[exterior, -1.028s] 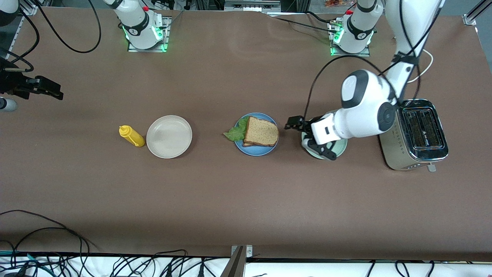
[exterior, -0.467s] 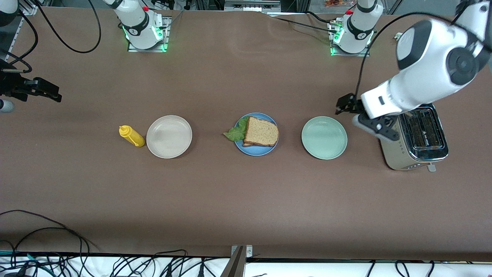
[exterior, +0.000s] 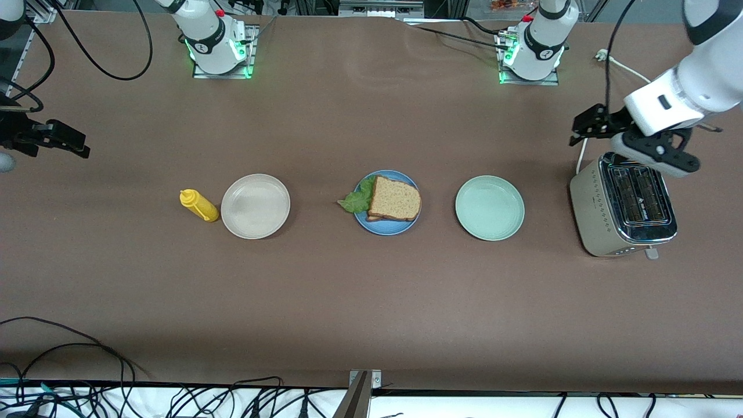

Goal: Make sandwich in blue plate with both arms

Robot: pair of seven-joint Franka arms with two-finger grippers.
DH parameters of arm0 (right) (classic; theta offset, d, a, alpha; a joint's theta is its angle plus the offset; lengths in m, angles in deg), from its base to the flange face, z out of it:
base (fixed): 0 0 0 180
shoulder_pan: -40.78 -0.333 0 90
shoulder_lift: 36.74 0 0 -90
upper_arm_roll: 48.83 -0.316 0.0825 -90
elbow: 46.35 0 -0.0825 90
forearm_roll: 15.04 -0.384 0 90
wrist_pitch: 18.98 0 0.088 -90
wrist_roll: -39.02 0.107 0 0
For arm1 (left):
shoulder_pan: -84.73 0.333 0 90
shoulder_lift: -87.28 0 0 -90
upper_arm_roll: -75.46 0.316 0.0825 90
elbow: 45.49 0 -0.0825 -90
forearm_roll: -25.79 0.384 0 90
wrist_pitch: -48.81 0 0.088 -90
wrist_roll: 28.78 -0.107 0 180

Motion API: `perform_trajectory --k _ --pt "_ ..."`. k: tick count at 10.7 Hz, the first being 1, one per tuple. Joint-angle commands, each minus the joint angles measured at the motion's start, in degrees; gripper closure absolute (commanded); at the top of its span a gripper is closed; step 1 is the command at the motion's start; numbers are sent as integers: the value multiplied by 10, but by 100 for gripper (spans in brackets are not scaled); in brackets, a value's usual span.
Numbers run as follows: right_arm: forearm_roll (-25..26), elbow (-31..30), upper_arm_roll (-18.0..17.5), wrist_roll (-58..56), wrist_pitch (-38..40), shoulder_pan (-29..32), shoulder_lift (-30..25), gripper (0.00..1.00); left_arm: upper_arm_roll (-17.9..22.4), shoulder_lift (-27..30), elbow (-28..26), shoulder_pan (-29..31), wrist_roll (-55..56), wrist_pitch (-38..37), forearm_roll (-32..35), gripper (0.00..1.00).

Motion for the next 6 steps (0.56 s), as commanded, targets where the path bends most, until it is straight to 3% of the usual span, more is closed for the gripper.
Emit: perform_trajectory --k 1,3,6 --pt "-18 15 9 3 6 2 1 0 2 -6 72 1 -5 -58 60 0" --pt "-19 17 8 3 8 2 1 0 -2 -19 96 9 -4 -61 77 0" --pt "-18 17 9 4 7 2 1 0 -11 -84 186 22 -2 -119 77 0"
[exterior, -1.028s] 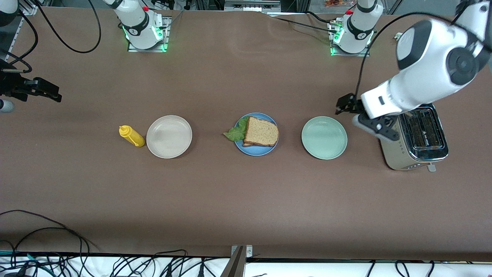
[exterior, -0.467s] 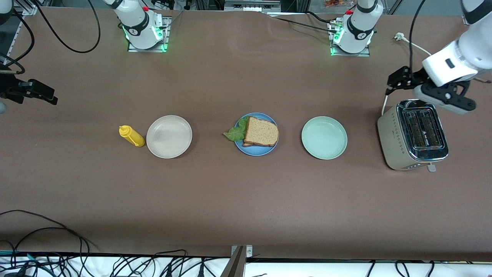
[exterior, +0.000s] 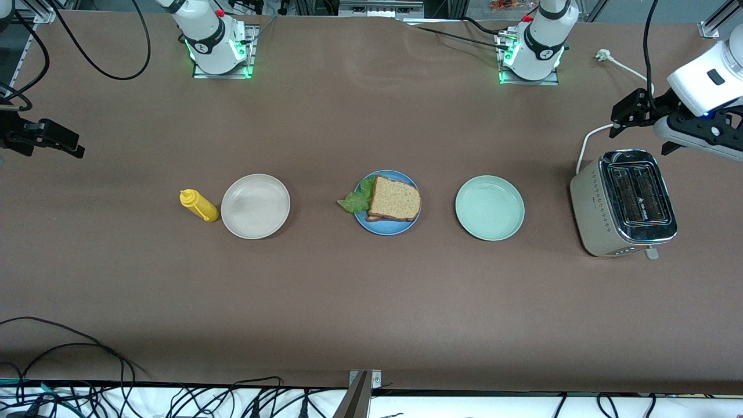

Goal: Make sandwich in blue plate with both arms

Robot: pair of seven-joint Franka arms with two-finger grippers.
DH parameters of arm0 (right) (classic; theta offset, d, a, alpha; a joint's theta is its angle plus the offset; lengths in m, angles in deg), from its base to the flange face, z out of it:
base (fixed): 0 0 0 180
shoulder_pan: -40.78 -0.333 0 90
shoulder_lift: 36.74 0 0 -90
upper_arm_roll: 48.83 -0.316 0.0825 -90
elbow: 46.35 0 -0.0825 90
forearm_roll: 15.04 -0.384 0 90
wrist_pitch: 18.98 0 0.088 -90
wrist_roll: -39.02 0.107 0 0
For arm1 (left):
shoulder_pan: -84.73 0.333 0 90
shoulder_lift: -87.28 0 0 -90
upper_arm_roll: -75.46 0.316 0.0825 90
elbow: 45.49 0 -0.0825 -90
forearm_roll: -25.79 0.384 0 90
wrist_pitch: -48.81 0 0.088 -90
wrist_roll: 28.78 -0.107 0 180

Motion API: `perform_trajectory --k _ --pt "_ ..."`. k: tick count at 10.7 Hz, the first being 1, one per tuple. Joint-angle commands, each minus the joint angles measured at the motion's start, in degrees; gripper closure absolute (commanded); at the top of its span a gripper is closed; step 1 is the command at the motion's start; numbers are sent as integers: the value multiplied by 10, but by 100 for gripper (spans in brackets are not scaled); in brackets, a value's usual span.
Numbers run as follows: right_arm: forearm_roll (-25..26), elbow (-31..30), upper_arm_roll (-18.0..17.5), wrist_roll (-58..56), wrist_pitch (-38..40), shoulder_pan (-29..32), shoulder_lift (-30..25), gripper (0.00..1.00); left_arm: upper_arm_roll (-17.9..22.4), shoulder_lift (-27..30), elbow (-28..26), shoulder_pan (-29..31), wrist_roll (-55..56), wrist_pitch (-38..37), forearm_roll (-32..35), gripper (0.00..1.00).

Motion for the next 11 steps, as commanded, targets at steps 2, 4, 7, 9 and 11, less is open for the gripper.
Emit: perform_trajectory --k 2,4,7,9,11 --pt "-9 11 0 4 7 2 2 0 -30 -72 98 21 -1 -52 16 0" --pt "-10 13 0 4 8 2 2 0 -29 -72 98 21 4 -51 11 0" --pt "-9 13 0 4 8 2 2 0 -29 -65 88 24 5 -50 10 0" --pt "-9 13 0 3 8 2 2 0 -33 -51 66 34 4 -42 10 0" --pt "-9 13 0 3 8 2 2 0 -35 -46 55 37 -1 -36 10 0"
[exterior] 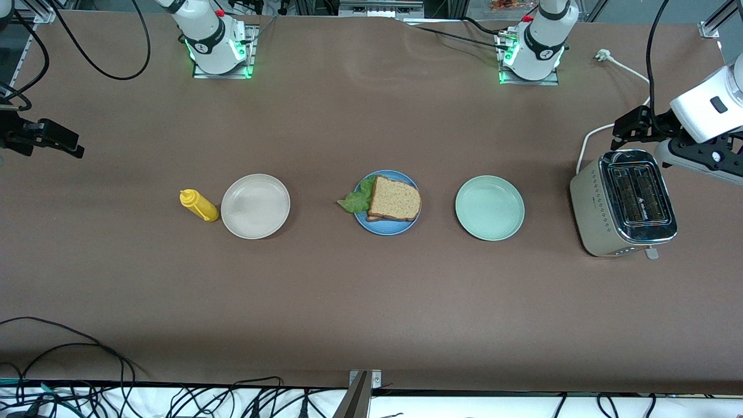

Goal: Make sandwich in blue plate with both arms

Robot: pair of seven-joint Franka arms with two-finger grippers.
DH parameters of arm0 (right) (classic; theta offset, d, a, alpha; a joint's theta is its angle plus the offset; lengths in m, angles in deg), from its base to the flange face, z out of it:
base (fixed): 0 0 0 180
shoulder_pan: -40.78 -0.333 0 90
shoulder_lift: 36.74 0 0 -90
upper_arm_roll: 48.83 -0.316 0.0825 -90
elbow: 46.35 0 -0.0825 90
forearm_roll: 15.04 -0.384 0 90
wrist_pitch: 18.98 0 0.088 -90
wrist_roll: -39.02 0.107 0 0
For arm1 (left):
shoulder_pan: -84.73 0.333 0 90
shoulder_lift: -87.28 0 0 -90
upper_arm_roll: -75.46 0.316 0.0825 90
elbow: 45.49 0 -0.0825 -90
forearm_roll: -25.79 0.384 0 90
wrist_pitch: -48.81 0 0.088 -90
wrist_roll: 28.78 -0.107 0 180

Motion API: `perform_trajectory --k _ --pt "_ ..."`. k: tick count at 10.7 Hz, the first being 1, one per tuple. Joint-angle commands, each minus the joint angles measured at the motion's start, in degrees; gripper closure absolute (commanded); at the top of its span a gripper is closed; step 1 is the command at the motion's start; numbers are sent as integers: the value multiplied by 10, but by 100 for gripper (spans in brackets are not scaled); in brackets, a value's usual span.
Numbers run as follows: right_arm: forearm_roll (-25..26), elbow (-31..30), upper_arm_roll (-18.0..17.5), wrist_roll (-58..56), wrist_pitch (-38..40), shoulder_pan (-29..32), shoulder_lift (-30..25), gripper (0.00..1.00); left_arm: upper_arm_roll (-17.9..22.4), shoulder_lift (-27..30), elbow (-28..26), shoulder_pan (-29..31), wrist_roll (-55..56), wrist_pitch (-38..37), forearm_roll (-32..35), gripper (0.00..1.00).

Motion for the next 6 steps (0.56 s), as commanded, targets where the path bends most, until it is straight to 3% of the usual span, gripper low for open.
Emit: perform_trajectory --k 1,6 --pt "-10 12 0 3 8 2 2 0 -12 16 -18 10 -4 3 10 0" --pt "-10 12 0 4 8 2 2 0 -12 18 -22 10 -5 3 10 0"
